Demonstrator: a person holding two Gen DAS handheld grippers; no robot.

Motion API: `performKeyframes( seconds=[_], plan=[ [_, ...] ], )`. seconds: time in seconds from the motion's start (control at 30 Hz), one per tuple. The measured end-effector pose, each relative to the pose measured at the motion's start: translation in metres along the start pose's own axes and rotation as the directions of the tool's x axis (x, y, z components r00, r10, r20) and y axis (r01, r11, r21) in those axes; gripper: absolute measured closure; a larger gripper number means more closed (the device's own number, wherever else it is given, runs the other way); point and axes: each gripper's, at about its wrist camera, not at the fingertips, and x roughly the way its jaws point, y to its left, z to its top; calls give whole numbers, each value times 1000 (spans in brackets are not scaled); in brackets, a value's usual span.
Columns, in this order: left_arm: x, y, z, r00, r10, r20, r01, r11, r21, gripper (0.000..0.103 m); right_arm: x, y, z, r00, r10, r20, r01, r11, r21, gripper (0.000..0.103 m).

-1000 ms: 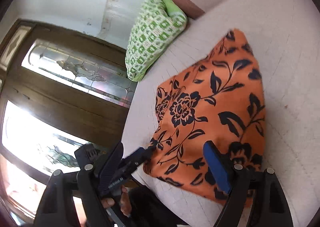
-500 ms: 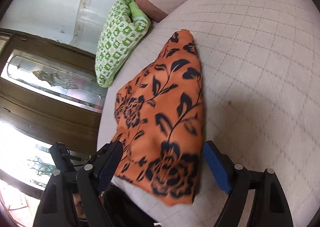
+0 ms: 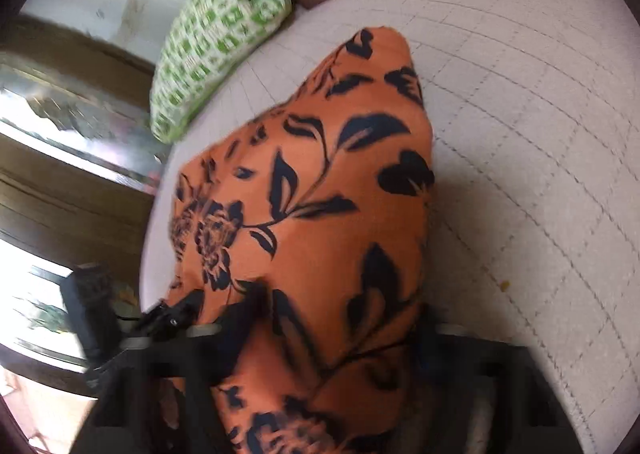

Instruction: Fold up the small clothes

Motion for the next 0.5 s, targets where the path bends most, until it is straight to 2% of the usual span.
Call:
performKeyframes(
  seconds=[0.03, 0.1, 0.2, 0.3, 0.37, 0.43, 0.5],
  plan=[
    [0, -4, 2, 1000, 0, -5, 0, 1000, 15, 65, -4, 3, 1, 1000, -1, 8, 1, 1000, -11, 62],
    [-7, -14, 5, 1000, 11, 15, -12, 999, 47, 69, -19, 12, 1, 999, 3, 43, -1, 999, -37, 65],
    [-24, -42, 15, 997, -10, 76, 3, 997, 82, 69, -52, 26, 6, 995, 9, 102, 1, 995, -98, 66],
    [-35, -87, 29, 988, -45, 147, 24, 990, 142, 69, -95, 21, 18, 985, 2, 171, 19, 992, -121, 66],
    [-29, -110, 36, 985, -69, 156, 44, 986, 159, 68, -123, 1, 28, 979, 1, 205, 22, 994, -111, 66],
    [-15, -123, 41, 987, -73, 141, 52, 988, 148, 65, -132, -26, 36, 983, -3, 184, 17, 997, -70, 65],
    [19, -136, 42, 995, -60, 78, 48, 988, 144, 56, -131, -56, 34, 980, -41, 193, 45, 999, -17, 61]
  ],
)
